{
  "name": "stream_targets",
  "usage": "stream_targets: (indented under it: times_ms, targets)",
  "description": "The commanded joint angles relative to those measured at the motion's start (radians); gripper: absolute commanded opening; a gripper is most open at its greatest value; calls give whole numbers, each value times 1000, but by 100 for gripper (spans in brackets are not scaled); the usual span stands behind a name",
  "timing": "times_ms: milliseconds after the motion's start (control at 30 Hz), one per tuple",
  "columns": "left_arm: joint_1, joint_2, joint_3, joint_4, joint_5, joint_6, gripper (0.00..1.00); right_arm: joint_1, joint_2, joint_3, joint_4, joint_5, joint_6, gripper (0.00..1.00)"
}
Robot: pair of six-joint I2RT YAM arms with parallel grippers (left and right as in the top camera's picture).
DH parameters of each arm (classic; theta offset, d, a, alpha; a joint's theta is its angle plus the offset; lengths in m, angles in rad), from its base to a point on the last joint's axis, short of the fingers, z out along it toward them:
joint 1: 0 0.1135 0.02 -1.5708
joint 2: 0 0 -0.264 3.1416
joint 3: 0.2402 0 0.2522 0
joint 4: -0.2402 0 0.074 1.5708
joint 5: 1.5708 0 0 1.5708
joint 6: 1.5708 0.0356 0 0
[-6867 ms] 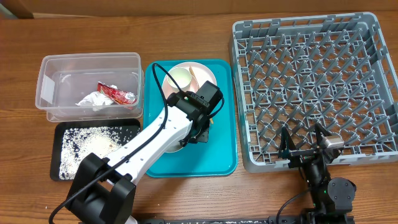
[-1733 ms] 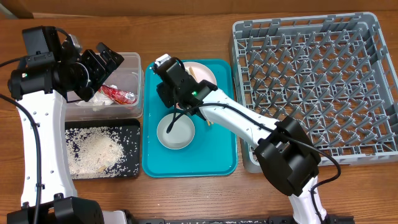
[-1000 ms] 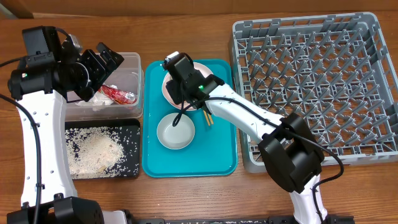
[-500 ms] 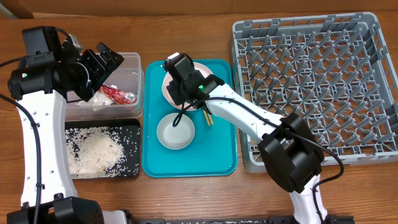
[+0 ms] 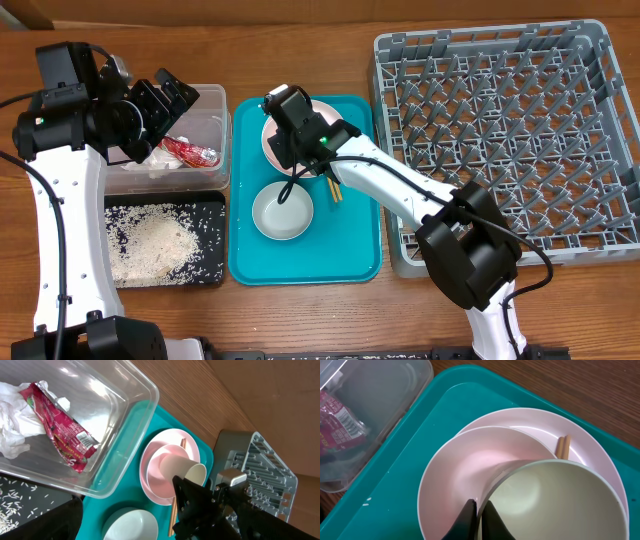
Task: Sort waste into correct bins and load items into the dishwasher
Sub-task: 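Lift the cup with the right gripper and carry it to the rack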
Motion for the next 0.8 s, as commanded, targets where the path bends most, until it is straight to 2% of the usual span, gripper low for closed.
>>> stream_targets:
  times_ms: [0,233,367,533,767]
  targets:
    - [2,3,17,1,11,2,100,-1,-85,18,-2,7,0,4]
    - [2,3,17,1,10,2,100,-21,-232,18,-43,-16,-1,4]
    - [2,3,17,1,11,2,100,-75,-319,18,-72,-121,-1,4]
    - [2,3,17,1,10,2,100,-255,-381,18,-72,-486,0,4]
    - [2,3,17,1,10,2,100,-597,-335,18,-31,-1087,0,4]
